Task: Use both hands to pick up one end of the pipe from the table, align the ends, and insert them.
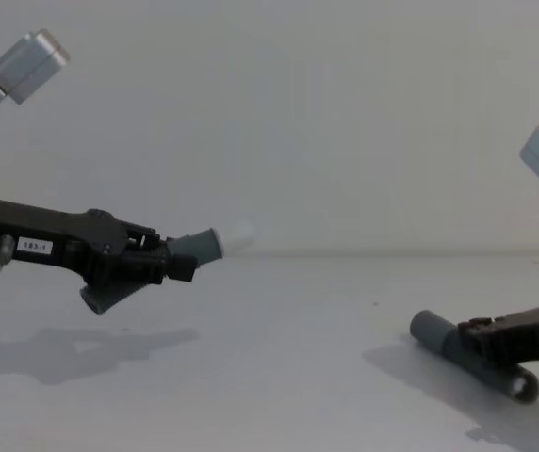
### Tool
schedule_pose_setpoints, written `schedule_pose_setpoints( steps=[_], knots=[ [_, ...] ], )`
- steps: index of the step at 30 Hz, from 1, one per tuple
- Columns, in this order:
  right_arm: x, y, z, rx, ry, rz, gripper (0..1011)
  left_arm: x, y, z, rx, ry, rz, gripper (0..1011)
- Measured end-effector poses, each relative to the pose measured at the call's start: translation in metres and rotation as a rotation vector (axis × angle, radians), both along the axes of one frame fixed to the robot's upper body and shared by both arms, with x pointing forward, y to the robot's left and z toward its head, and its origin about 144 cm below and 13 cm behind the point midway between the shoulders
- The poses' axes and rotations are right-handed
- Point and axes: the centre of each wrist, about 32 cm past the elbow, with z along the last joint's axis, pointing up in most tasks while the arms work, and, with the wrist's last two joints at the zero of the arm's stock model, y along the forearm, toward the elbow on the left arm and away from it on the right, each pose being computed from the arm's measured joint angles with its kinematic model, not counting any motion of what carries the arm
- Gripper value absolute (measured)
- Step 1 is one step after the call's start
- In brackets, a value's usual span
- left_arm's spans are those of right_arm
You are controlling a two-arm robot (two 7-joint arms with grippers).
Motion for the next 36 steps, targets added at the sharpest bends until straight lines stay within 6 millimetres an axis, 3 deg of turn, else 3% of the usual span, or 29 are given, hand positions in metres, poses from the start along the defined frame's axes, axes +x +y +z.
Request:
schedule_pose_setpoints(
  steps=[10, 15, 30, 36],
  knots=[
    [0.0001, -0.0001, -0.0003, -0.002, 0.004, -0.001, 289, -0.0034, 0.0022, -0.0022, 0.000, 0.005, 0.016, 329],
    [0.0003, -0.0001, -0.0002, -0.002, 0.004, -0.001, 485, -0.0041, 0.0020, -0.0030, 0.002, 0.008, 0.018, 329],
    [0.0004, -0.0001, 0.0001, -0.002, 0.003, -0.001, 947, -0.0050, 0.0008, -0.0046, 0.013, 0.015, 0.021, 329],
    [0.0004, -0.0001, 0.0002, -0.002, 0.002, -0.001, 1001, -0.0051, 0.0006, -0.0049, 0.015, 0.016, 0.022, 329]
  ],
)
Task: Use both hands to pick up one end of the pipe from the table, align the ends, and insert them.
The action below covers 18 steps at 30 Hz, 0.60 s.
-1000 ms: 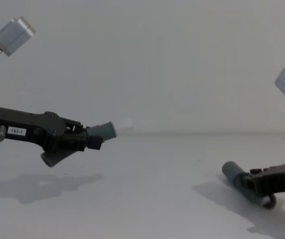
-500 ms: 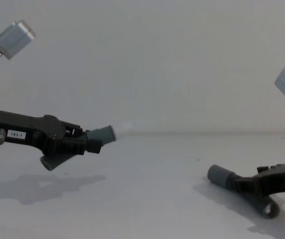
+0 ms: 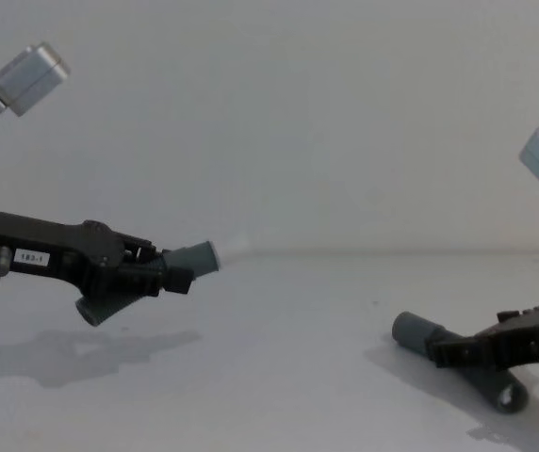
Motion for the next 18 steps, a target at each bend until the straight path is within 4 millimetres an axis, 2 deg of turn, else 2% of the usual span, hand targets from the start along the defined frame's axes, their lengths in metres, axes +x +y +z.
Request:
schedule_pose_setpoints(
  steps=[18],
  knots=[
    [0.0018, 0.0006, 0.0007, 0.003, 0.009, -0.002, 1000, 0.0000, -0.0002, -0.0002, 0.003, 0.002, 0.002, 329]
  ],
)
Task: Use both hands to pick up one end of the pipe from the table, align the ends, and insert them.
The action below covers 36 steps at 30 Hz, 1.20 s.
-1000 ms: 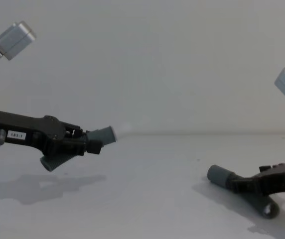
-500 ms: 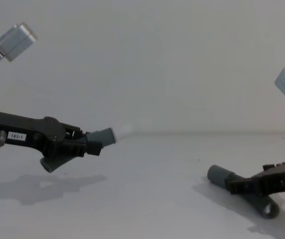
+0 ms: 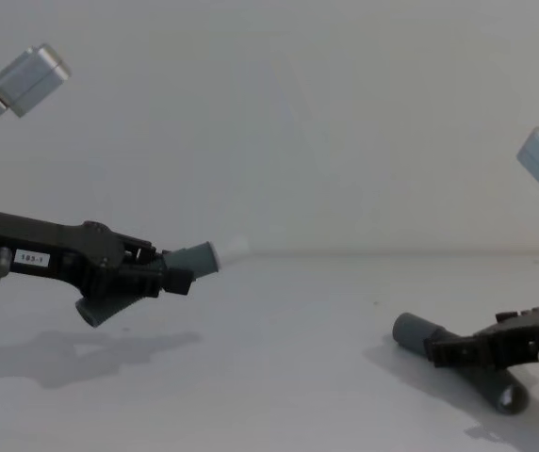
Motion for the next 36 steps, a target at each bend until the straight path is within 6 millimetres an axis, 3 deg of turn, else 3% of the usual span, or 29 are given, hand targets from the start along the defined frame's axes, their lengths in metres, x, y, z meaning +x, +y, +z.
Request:
schedule_pose_setpoints(
  steps=[30, 36],
  knots=[
    [0.0080, -0.0027, 0.0046, -0.038, 0.071, 0.016, 1000, -0.0001, -0.0001, -0.0003, 0.001, 0.000, 0.000, 329],
    [0.0082, -0.0032, 0.0050, -0.047, 0.077, 0.026, 881, -0.0001, -0.0001, -0.0002, 0.001, 0.000, 0.000, 329]
  ],
)
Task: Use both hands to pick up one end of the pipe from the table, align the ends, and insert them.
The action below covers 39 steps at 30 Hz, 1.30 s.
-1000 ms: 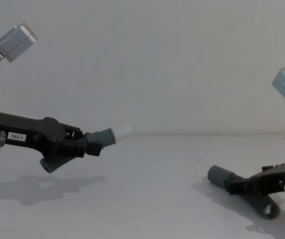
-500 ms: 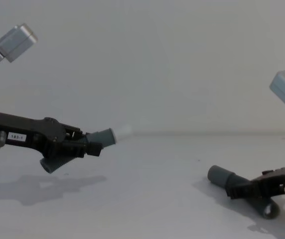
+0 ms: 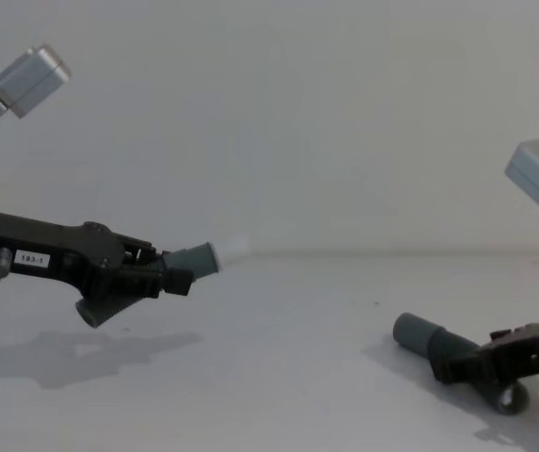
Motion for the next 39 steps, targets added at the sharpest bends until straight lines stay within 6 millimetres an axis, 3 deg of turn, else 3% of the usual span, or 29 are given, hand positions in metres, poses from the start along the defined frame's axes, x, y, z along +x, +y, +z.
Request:
schedule_pose_setpoints(
  steps=[6, 18, 25, 39],
  knots=[
    [0.0002, -0.0002, 0.0002, -0.006, 0.004, 0.009, 726, 0.0000, 0.0000, 0.0000, 0.000, 0.000, 0.000, 329],
    [0.0003, -0.0007, 0.0002, -0.013, 0.009, 0.014, 301, 0.0000, 0.0000, 0.0000, 0.000, 0.000, 0.000, 329],
    [0.0003, -0.0006, 0.0003, -0.015, 0.010, 0.016, 223, 0.0000, 0.0000, 0.0000, 0.000, 0.000, 0.000, 329],
    [0.0011, -0.0033, 0.0000, -0.009, -0.019, 0.031, 212, 0.0000, 0.0000, 0.0000, 0.000, 0.000, 0.000, 329]
  ],
)
